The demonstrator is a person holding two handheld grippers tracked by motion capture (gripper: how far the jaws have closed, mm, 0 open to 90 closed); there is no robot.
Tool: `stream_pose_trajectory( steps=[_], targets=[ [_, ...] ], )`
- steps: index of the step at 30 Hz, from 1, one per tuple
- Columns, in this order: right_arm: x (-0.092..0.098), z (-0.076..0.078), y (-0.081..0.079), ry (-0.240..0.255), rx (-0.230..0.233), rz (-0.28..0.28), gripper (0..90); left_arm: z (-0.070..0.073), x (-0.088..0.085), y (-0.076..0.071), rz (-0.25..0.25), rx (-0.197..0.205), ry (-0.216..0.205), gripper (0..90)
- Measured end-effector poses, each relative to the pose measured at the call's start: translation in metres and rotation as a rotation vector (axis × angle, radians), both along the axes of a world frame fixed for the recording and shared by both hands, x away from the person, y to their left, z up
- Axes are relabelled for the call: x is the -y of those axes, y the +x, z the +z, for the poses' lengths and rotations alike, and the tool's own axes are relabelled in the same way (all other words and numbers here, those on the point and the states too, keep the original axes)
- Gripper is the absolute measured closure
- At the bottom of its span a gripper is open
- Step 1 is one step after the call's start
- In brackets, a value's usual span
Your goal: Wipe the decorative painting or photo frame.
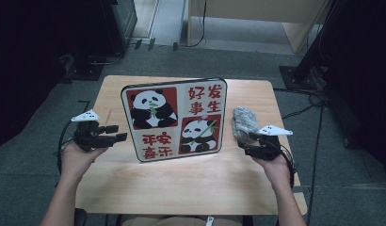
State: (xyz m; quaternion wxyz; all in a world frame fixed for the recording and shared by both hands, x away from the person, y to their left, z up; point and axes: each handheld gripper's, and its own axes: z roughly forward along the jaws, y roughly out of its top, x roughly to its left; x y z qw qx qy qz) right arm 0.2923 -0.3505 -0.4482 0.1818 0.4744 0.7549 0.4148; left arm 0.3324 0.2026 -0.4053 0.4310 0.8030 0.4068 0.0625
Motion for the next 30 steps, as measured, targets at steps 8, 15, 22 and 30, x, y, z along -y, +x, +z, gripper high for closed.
stream_pose_trajectory(
  steps=[8, 15, 22, 30],
  targets=[
    [-0.001, -0.002, 0.001, -0.009, -0.007, 0.008, 38.0, -0.008, -0.006, 0.001, -0.001, 0.036, 0.043, 35.4],
    [-0.002, -0.004, 0.002, -0.020, -0.013, 0.015, 36.9, -0.013, -0.013, 0.002, 0.013, 0.053, 0.058, 32.6],
    [-0.002, -0.005, 0.004, -0.030, -0.010, 0.022, 35.4, -0.018, -0.016, 0.001, 0.036, 0.050, 0.072, 30.8],
    [0.000, -0.006, 0.006, -0.018, -0.011, 0.016, 33.4, -0.020, -0.015, 0.002, 0.044, 0.042, 0.089, 29.9]
  ],
)
